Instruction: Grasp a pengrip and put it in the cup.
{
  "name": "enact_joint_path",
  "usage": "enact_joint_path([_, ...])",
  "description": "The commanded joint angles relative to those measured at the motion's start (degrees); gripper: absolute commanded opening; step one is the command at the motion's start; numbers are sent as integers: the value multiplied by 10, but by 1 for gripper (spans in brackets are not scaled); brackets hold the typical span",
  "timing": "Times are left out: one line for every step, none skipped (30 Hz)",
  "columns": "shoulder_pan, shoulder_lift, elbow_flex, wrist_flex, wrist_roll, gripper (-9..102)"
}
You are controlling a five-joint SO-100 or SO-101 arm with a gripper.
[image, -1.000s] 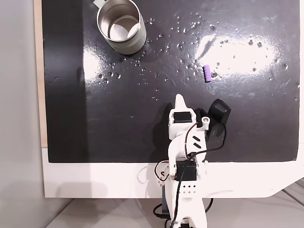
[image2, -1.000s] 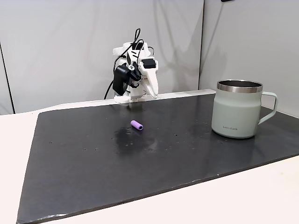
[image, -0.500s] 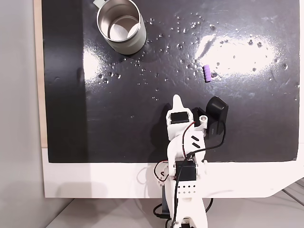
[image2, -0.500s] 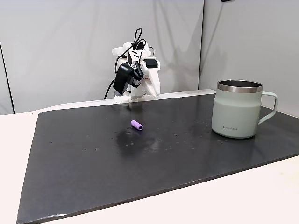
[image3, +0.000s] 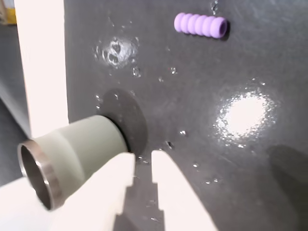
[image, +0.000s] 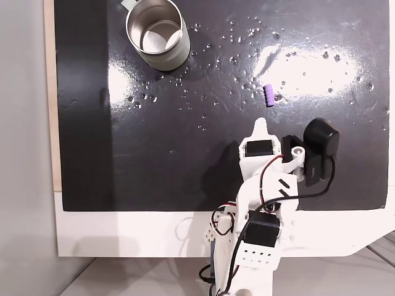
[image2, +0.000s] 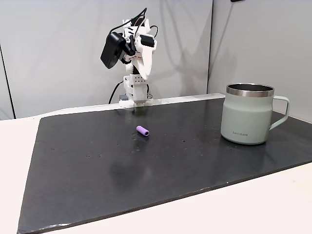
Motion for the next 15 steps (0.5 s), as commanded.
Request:
enact_joint_path([8,-105,-109,22,-47,0])
enact_joint_path([11,-132,-133,27,-67,0])
enact_joint_path([14,-156,-155,31,-87,0])
enact_joint_path([16,-181,-176,35,-111,0])
enact_joint_path([18,-205,-195,40,-134,0])
enact_joint_path([20,-227,-212,44,-159,0])
enact_joint_path([23,-250,-229,50,-185,0])
enact_joint_path([25,-272,-246,54,-207,0])
enact_joint_path([28,-295,-264,59,-231,0])
enact_joint_path([32,-320,-282,64,-252,0])
enact_joint_path([34,-345,-301,69,-271,0])
enact_joint_path([38,-374,-321,73,-285,0])
enact_joint_path([40,-403,-343,80,-301,0])
enact_joint_path([42,-432,-365,90,-318,0])
enact_joint_path([44,-461,-386,98,-332,0])
